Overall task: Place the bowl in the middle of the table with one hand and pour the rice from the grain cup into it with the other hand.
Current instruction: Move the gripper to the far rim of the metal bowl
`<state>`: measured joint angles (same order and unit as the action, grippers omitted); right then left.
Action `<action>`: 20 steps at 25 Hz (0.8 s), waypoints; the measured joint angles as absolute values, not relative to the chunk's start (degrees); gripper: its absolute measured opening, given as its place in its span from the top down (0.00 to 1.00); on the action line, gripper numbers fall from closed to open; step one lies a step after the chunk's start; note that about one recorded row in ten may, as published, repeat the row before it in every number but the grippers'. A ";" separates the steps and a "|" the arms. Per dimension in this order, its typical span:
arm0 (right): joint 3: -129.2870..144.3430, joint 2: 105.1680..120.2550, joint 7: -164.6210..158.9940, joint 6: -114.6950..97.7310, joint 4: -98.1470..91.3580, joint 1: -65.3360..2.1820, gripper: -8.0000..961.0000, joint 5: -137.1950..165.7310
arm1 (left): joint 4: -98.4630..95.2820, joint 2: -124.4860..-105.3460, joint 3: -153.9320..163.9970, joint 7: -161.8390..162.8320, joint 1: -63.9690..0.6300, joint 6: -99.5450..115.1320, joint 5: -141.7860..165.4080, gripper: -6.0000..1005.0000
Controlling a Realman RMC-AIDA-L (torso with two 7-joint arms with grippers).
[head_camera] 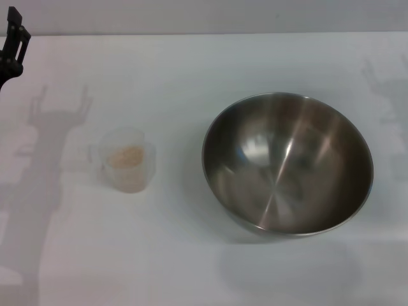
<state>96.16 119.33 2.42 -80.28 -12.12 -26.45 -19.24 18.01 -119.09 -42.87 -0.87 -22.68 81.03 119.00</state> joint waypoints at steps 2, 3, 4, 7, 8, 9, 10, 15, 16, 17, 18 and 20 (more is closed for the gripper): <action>96.28 119.34 6.92 -80.36 -12.28 -26.45 0.20 -19.13 | 18.02 -119.09 -42.88 -0.88 -22.68 81.03 119.01 0.18; 96.40 119.35 9.20 -80.32 -12.45 -26.46 0.20 -19.08 | 18.01 -119.09 -42.88 -0.87 -22.68 81.04 119.02 0.18; 96.46 119.35 10.24 -80.05 -12.78 -26.46 0.20 -19.08 | 18.01 -119.09 -42.88 -0.87 -22.68 81.04 119.02 0.18; 96.31 119.36 10.31 -76.06 -15.91 -26.12 0.20 -19.19 | 17.98 -119.09 -42.89 -0.88 -22.68 81.04 119.09 0.18; 96.15 119.36 9.31 -73.38 -17.90 -25.77 0.20 -19.23 | 17.95 -119.09 -42.89 -0.87 -22.68 81.04 119.09 0.18; 96.08 119.33 8.07 -70.31 -20.21 -25.29 0.20 -19.23 | 17.88 -119.07 -42.94 -0.88 -22.68 81.04 119.09 0.18; 96.04 119.28 6.62 -66.82 -22.95 -24.53 0.20 -19.21 | 17.87 -119.06 -42.97 -0.87 -22.68 81.04 119.09 0.18; 96.55 119.10 -0.06 -47.76 -39.47 -20.14 0.20 -18.19 | 17.84 -119.00 -43.17 -0.88 -22.60 81.04 119.09 0.19; 96.64 119.10 -1.16 -43.56 -43.31 -19.02 0.20 -17.62 | 17.84 -118.99 -43.22 -0.88 -22.55 81.04 119.03 0.19; 96.65 119.09 -2.27 -39.07 -46.89 -18.03 0.20 -16.72 | 17.84 -118.94 -43.30 -0.87 -22.49 81.04 118.92 0.19; 96.68 119.09 -3.62 -34.10 -51.11 -16.87 0.20 -15.77 | 17.84 -118.94 -43.30 -0.87 -22.49 81.04 118.92 0.19; 96.70 119.16 -6.34 -23.41 -59.96 -14.89 0.20 -13.93 | 17.80 -118.86 -43.36 -0.82 -22.32 81.03 118.80 0.19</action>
<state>96.70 119.16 -6.34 -23.41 -59.96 -14.89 -13.93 17.80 -118.86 -43.36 -0.82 -22.32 81.03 118.80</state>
